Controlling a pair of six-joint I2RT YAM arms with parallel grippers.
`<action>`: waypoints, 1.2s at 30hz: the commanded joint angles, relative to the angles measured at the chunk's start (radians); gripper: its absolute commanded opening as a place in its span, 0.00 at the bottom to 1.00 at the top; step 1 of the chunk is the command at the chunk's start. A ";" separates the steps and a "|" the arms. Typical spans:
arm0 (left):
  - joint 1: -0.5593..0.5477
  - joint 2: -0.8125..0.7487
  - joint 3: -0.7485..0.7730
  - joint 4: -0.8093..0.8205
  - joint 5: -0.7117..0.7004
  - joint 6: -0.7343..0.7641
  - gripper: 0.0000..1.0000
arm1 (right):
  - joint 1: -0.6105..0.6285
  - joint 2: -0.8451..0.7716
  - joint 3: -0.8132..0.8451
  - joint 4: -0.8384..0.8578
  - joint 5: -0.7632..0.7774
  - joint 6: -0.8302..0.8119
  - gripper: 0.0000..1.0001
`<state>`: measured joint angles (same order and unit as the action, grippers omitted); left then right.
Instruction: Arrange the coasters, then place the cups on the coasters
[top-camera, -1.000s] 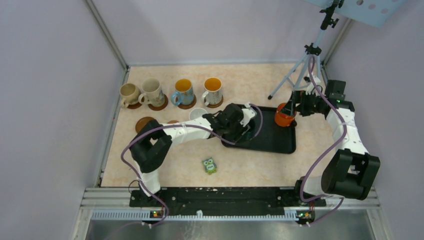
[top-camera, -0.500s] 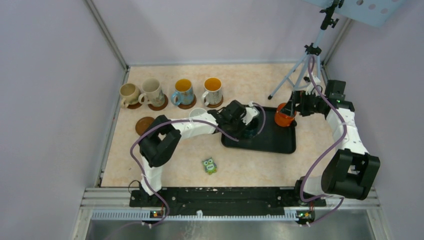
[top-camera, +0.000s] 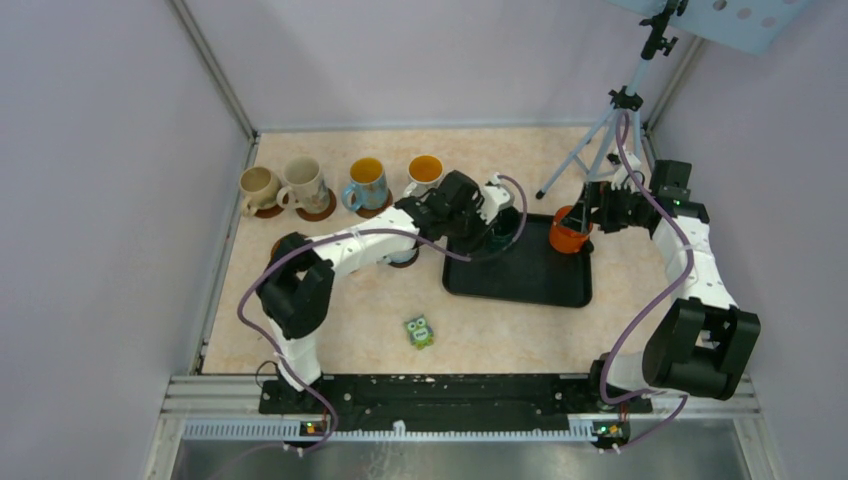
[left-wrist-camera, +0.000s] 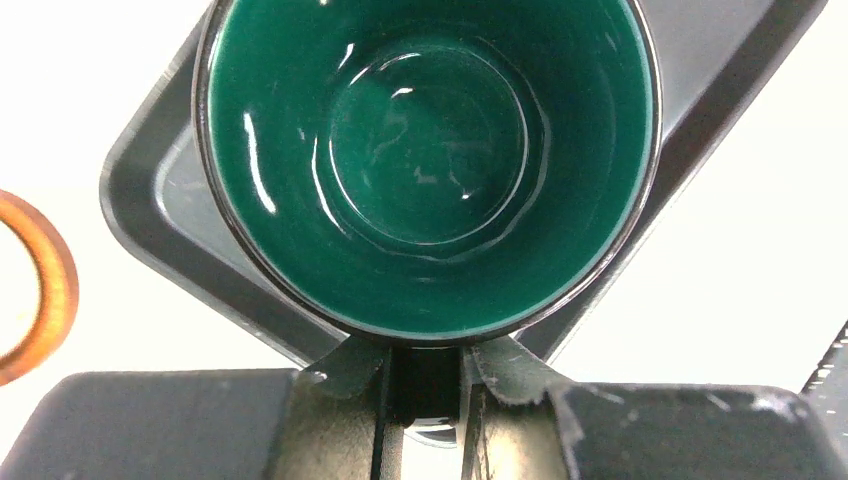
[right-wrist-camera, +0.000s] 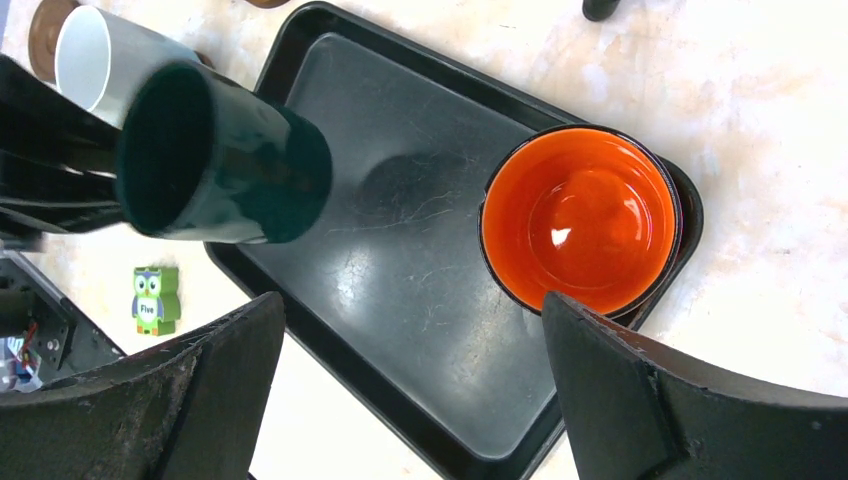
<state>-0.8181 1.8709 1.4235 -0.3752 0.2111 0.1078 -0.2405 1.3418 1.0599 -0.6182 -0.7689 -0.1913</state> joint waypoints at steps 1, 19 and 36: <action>0.059 -0.149 0.081 0.104 0.140 0.004 0.00 | -0.010 -0.008 0.011 0.007 -0.027 -0.023 0.98; 0.457 -0.508 -0.059 -0.045 0.467 0.103 0.00 | -0.009 0.002 0.025 -0.015 -0.045 -0.039 0.98; 1.089 -0.641 -0.250 -0.274 0.686 0.399 0.00 | 0.040 0.019 0.085 -0.036 0.021 -0.060 0.98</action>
<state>0.1970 1.2831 1.2045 -0.6430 0.7769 0.3855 -0.2165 1.3502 1.0695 -0.6590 -0.7605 -0.2264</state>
